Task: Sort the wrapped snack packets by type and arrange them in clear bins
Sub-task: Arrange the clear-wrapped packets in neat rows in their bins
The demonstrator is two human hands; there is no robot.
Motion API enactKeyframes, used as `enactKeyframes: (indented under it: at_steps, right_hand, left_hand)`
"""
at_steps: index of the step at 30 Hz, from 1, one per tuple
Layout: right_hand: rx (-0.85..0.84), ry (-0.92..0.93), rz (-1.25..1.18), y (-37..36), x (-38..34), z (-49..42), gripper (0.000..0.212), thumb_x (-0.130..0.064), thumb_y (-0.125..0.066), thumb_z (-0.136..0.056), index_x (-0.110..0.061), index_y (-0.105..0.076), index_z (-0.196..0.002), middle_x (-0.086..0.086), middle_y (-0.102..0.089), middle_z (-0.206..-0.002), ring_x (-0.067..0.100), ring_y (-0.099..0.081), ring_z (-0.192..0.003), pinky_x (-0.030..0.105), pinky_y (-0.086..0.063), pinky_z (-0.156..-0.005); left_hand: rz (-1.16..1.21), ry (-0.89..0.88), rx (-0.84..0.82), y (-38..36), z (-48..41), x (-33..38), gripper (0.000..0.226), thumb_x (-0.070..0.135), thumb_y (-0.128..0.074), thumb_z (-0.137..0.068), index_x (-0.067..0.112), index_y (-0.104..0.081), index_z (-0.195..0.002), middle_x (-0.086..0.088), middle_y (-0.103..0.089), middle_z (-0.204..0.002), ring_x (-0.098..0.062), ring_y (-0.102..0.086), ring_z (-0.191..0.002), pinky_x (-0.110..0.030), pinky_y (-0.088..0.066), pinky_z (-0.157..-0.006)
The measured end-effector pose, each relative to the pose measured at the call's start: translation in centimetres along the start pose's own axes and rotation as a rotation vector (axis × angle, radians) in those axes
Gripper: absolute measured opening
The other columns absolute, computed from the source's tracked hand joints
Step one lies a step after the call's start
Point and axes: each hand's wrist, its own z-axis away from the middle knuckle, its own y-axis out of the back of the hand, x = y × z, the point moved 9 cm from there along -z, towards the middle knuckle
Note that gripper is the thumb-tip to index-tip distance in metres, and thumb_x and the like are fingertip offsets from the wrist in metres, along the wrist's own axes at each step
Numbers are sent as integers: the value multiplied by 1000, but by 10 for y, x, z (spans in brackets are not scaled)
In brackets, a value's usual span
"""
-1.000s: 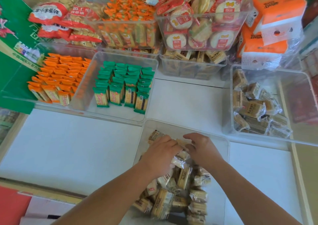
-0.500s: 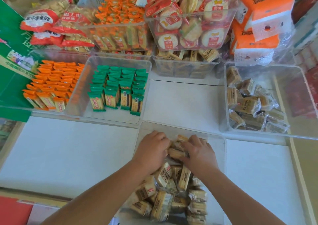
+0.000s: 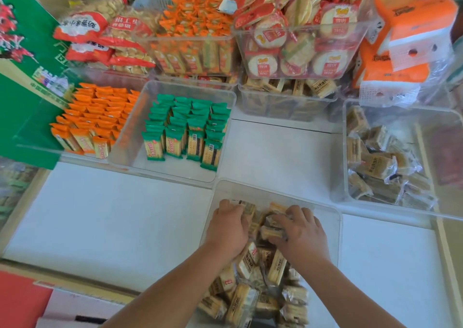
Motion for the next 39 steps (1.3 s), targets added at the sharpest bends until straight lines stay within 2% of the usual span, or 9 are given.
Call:
enactKeyframes:
  at_steps: [3, 5, 9, 13, 17, 20, 28, 33, 39]
  right_hand:
    - [-40, -9, -106, 0, -1, -3, 37, -51, -73, -83, -37, -69, -117, -7, -53, -121, 20, -49, -114, 35, -49, -94]
    - [13, -14, -253, 5, 1, -5, 30, -42, -77, -83, -32, -73, -111, -9, -58, -114, 21, -55, -108, 35, -53, -81]
    - [55, 28, -431, 6, -1, -5, 35, -25, -85, -77, -30, -75, -110, -15, -66, -112, 17, -61, -105, 38, -57, -80]
    - [34, 108, -359, 2, -11, -4, 41, -33, -87, -73, -30, -75, -113, -14, -68, -117, 17, -61, -111, 45, -58, -87]
    - [22, 157, -244, 2, -21, -6, 58, -66, -64, -70, -37, -70, -120, -16, -63, -121, 17, -55, -117, 44, -52, -94]
    - [-17, 207, -135, -4, -33, -11, 62, -68, -68, -70, -36, -66, -122, -13, -58, -124, 19, -53, -121, 45, -50, -96]
    - [-138, 277, 95, -17, -59, -33, 64, -67, -70, -77, -32, -63, -129, -16, -59, -136, 19, -52, -119, 41, -41, -95]
    - [-74, 231, 163, -14, -65, -39, 34, -46, -73, -84, -23, -71, -108, -10, -72, -102, 21, -57, -94, 38, -47, -76]
    - [-159, 195, 128, -1, -58, -42, 45, -20, -55, -94, -31, -52, -138, -12, -67, -115, 16, -52, -116, 31, -42, -90]
  left_hand:
    - [114, 61, -66, -7, -4, -3, 38, 44, -56, -100, 27, -51, -133, 2, -65, -114, -20, -64, -97, -34, -53, -82]
    - [169, 102, -98, -13, -2, -6, 51, 53, -65, -90, 32, -45, -132, 7, -67, -107, -18, -66, -91, -33, -55, -78]
    - [141, 169, -175, -25, 2, -13, 77, 74, -54, -85, 39, -34, -151, 3, -64, -135, -24, -64, -117, -40, -54, -97]
    - [183, 151, -275, -27, -7, -5, 66, 49, -49, -101, 37, -24, -161, 3, -43, -160, -23, -49, -140, -31, -43, -107]
    - [368, 187, -327, -23, -7, -5, 66, 39, -56, -96, 45, -31, -156, 10, -48, -155, -19, -55, -131, -28, -44, -101]
    - [499, 180, -320, -18, 4, -6, 56, 28, -55, -99, 44, -41, -150, 11, -61, -132, -15, -63, -109, -33, -53, -94]
    - [360, 98, -108, 11, 62, -22, 48, 18, -52, -105, 32, -46, -151, 13, -55, -146, -10, -51, -135, -20, -40, -107]
    - [216, 7, -72, 16, 83, -12, 26, 19, -48, -105, 25, -62, -126, 7, -66, -118, -12, -60, -106, -23, -50, -93]
    - [75, -41, -56, 16, 46, -4, 28, 30, -50, -105, 20, -61, -129, -7, -67, -112, -22, -64, -98, -37, -57, -89]
